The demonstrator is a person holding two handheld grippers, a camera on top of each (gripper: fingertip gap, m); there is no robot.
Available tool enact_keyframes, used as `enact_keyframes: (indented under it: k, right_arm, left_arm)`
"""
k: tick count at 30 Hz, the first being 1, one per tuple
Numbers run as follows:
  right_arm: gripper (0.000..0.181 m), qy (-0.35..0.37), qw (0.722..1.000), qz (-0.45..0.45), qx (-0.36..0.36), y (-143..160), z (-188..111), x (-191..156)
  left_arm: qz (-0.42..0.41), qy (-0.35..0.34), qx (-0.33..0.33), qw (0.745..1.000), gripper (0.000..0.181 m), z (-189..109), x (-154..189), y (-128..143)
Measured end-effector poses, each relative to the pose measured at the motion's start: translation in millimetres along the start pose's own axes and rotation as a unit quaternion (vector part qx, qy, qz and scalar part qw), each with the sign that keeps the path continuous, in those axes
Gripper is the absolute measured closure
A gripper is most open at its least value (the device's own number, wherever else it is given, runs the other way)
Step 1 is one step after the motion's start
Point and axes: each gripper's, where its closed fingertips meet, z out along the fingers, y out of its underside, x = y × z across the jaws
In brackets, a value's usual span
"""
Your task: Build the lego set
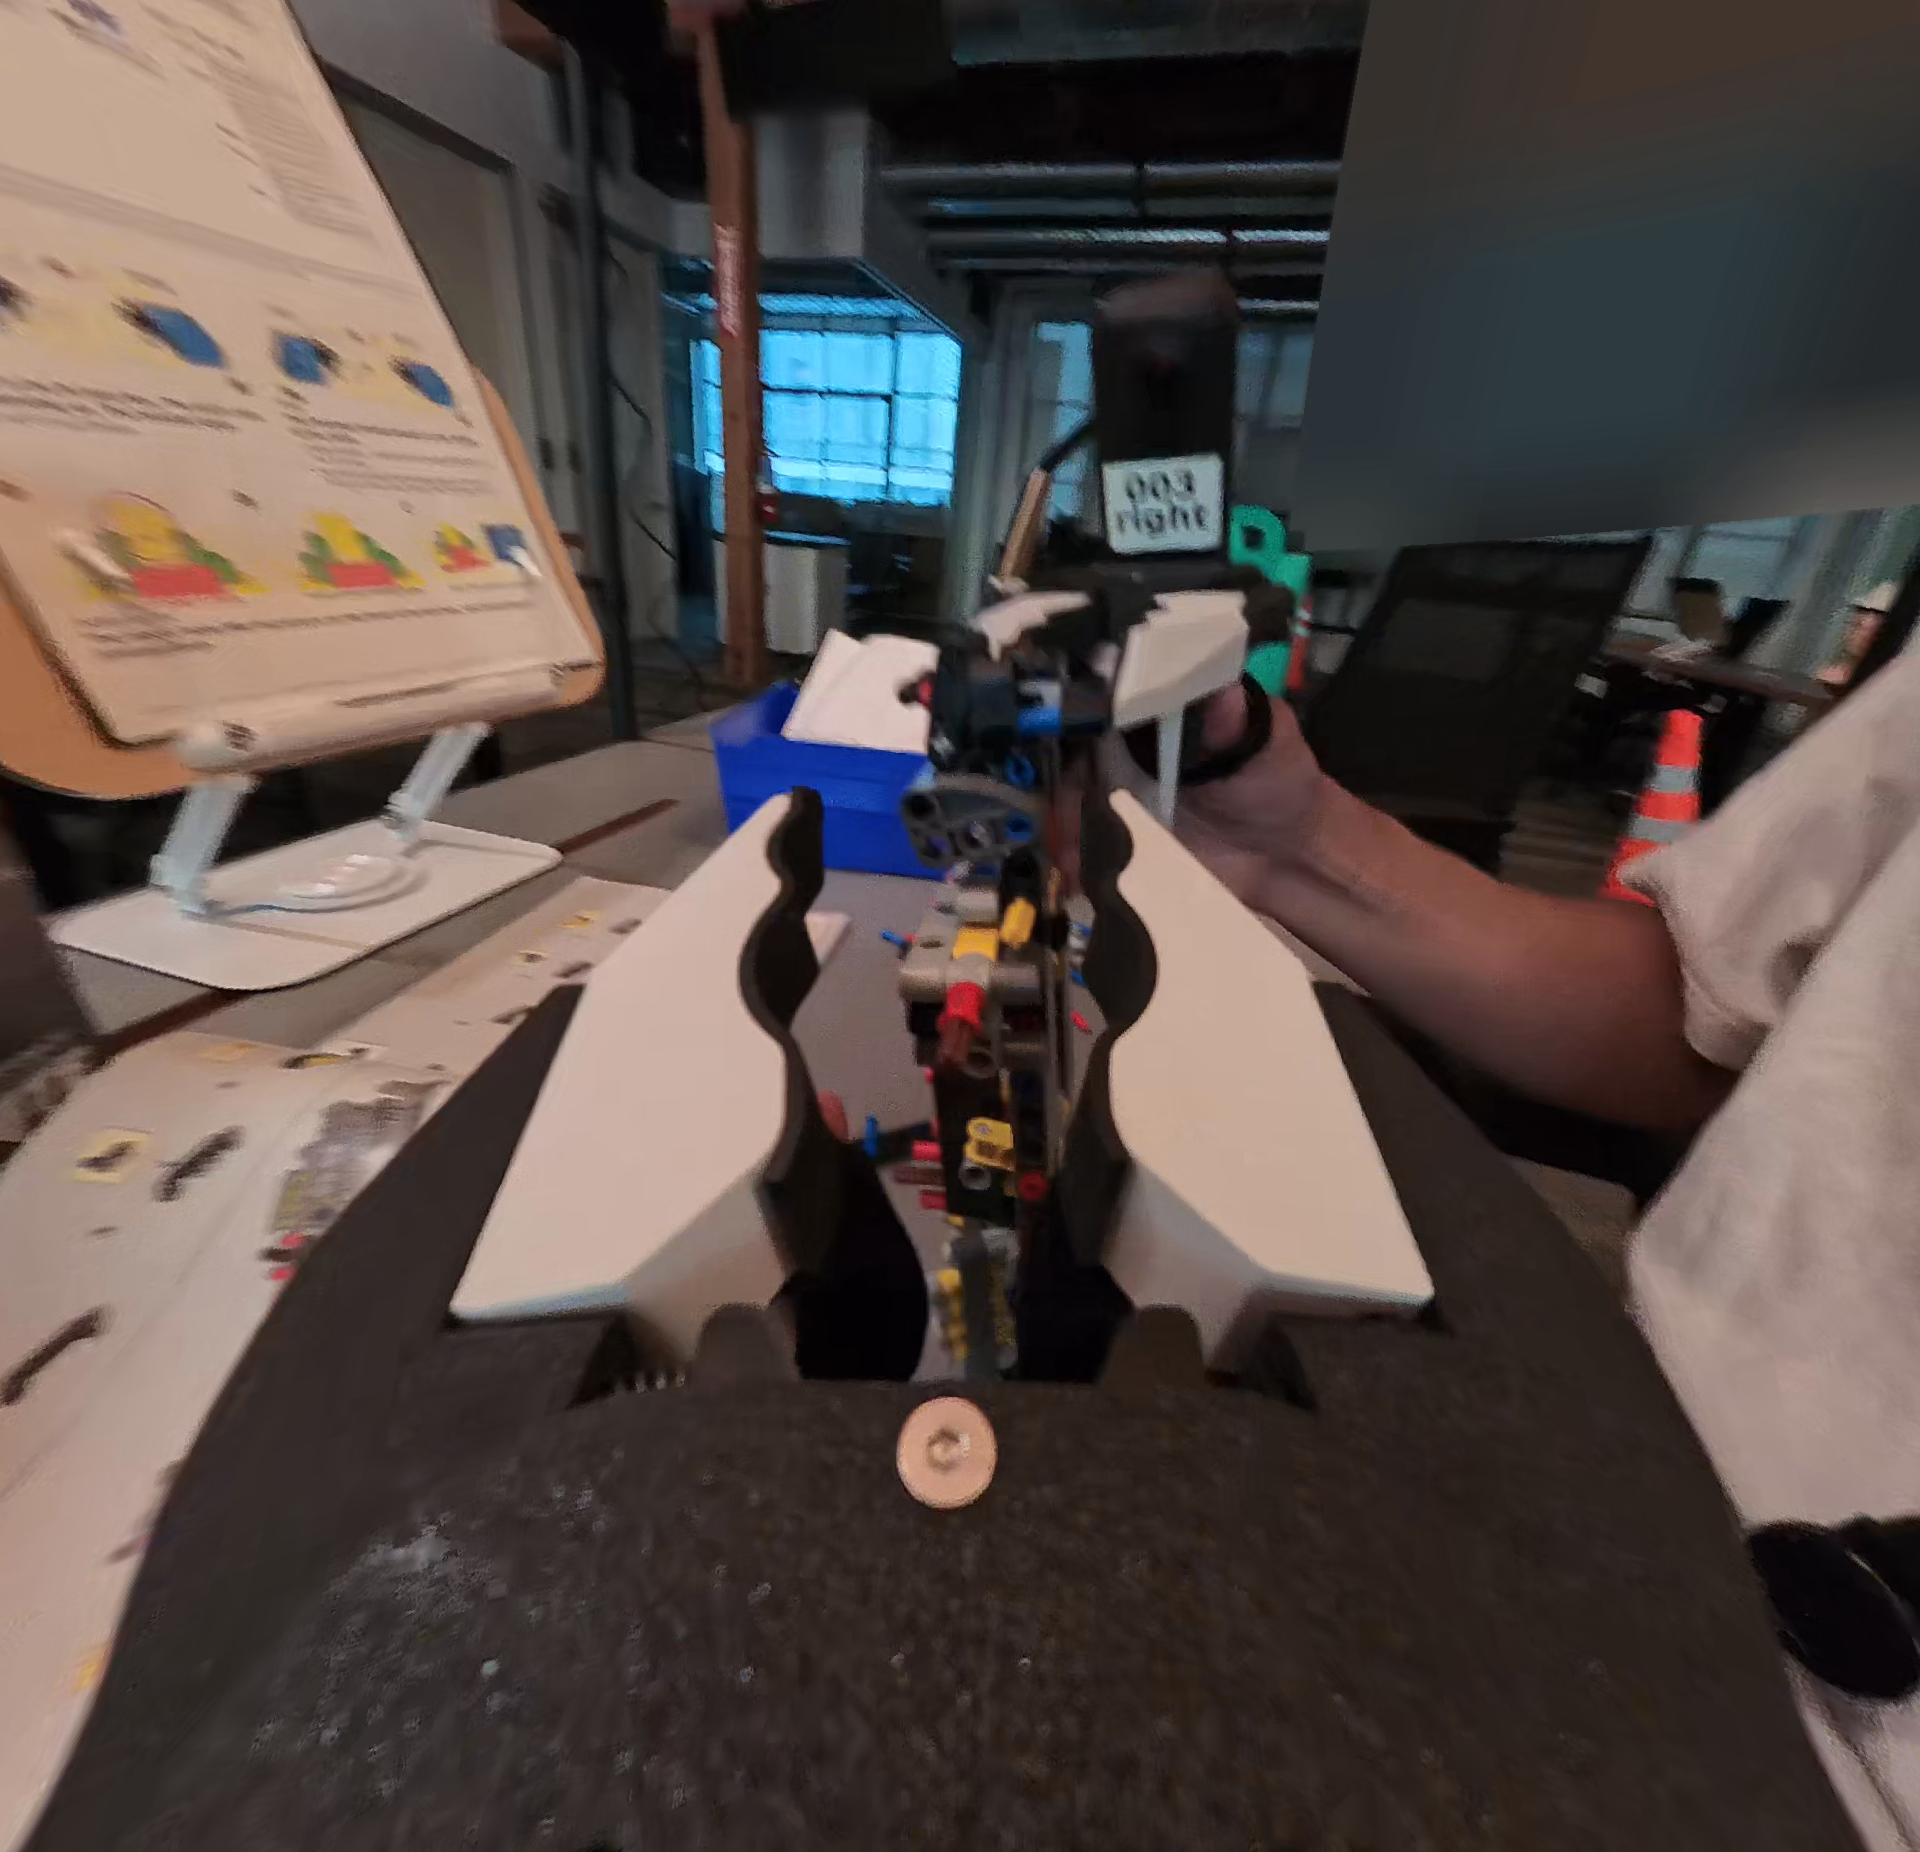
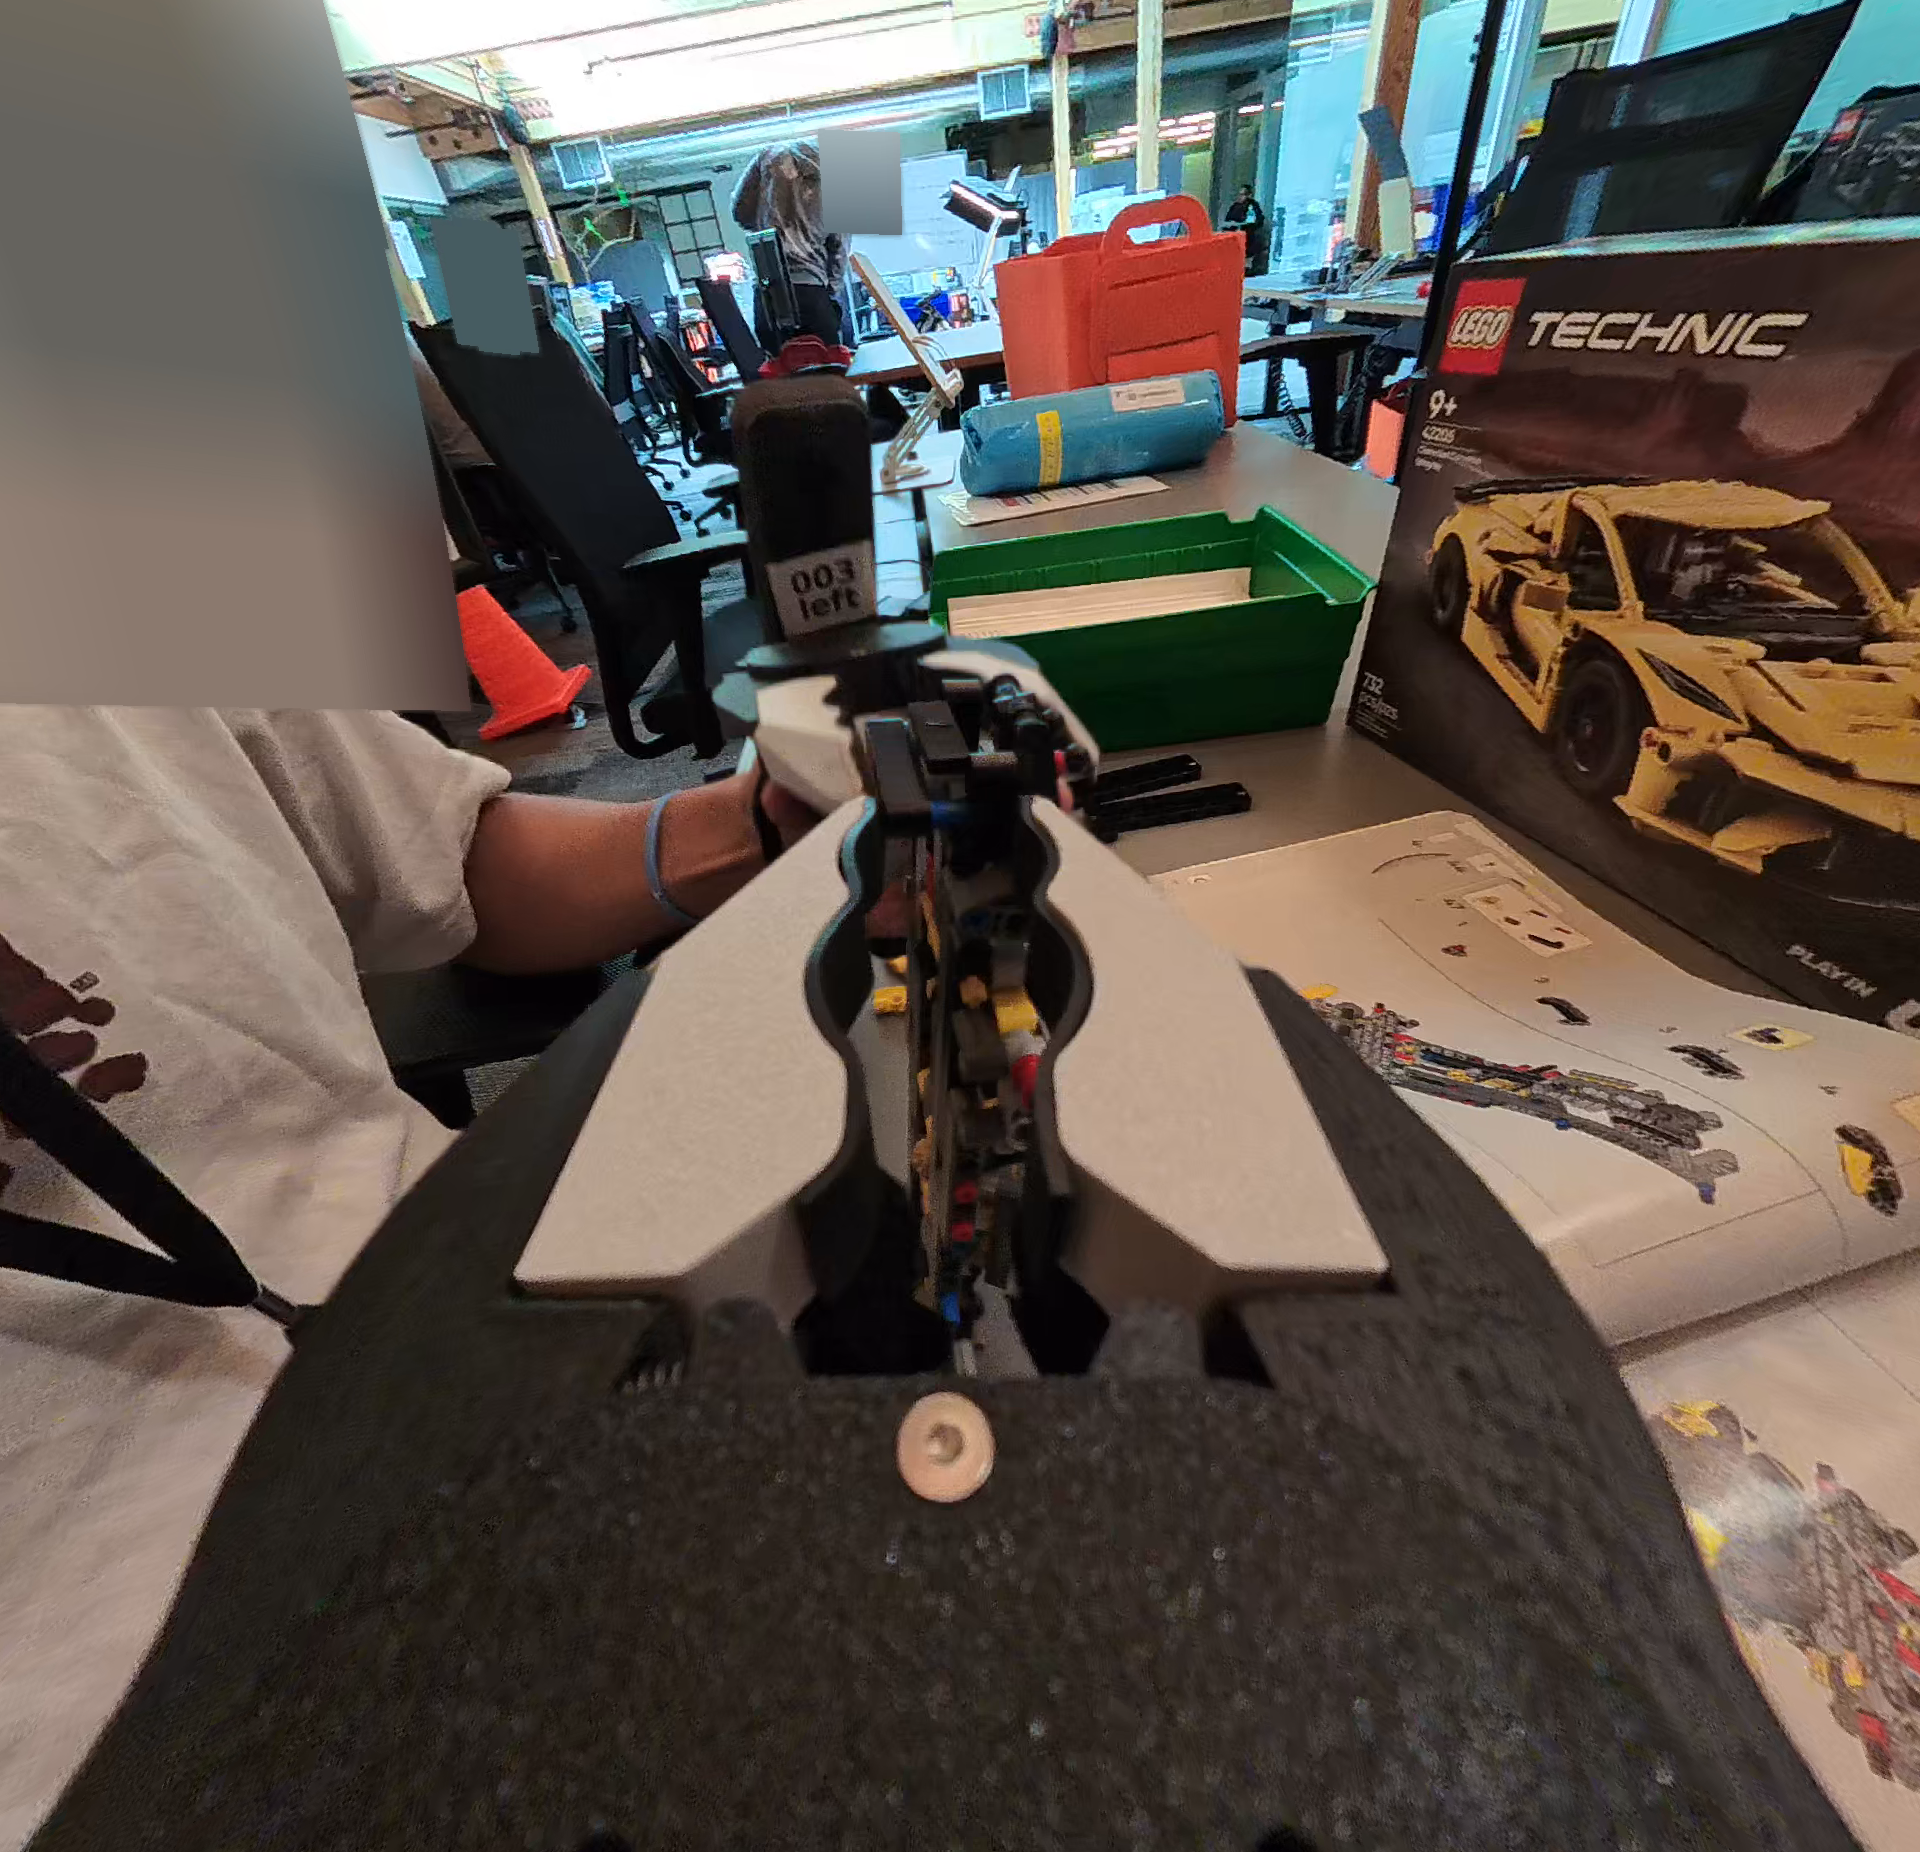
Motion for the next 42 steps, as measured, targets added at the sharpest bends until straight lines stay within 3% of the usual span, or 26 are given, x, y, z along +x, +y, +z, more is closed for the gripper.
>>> enact_keyframes:
  k: [3, 6, 9, 13, 16, 18, 25, 33, 42]
  right_arm:
    - [0.158, 0.002, 1.0, -0.007, 0.001, -0.2, -0.8, -0.6]
    - [0.158, -0.005, 1.0, -0.016, -0.002, -0.4, 2.7, -5.8]
    - [0.158, -0.005, 0.999, -0.031, -0.011, -0.2, 3.7, -10.4]
    - [0.156, 0.008, 0.998, -0.058, -0.014, -1.7, 3.2, -11.8]
    - [0.148, 0.027, 0.996, -0.085, 0.003, -3.8, 3.2, -7.4]
    - [0.155, 0.015, 0.995, -0.098, 0.017, -4.0, 4.4, -11.0]
    - [0.156, 0.018, 0.988, -0.14, 0.057, -10.2, 4.1, -13.2]
    - [0.157, -0.025, 0.996, -0.064, 0.056, -11.3, -2.3, -17.6]
    - [0.158, -0.033, 0.997, -0.053, 0.039, -6.1, -1.4, -19.2]
  left_arm:
    - [0.023, -0.013, 0.004, 1.0, 0.133, -6.3, 2.7, -19.0]
    - [0.047, -0.01, -0.034, 0.998, 0.136, 1.9, 15.1, -17.8]
    - [0.056, -0.022, -0.044, 0.997, 0.149, 4.7, 18.2, -19.2]
    - [0.08, -0.033, -0.048, 0.995, 0.15, 4.3, 20.2, -19.8]
    - [0.072, -0.029, -0.045, 0.996, 0.15, 3.8, 19.5, -19.9]
    - [0.072, -0.027, -0.045, 0.996, 0.15, 3.5, 19.2, -19.8]
    - [0.082, -0.032, -0.048, 0.995, 0.156, 2.4, 21.7, -22.6]
    - [0.083, -0.025, -0.06, 0.994, 0.156, 4.4, 25.5, -19.5]
    - [0.108, -0.028, -0.068, 0.991, 0.157, 3.8, 29.0, -19.2]
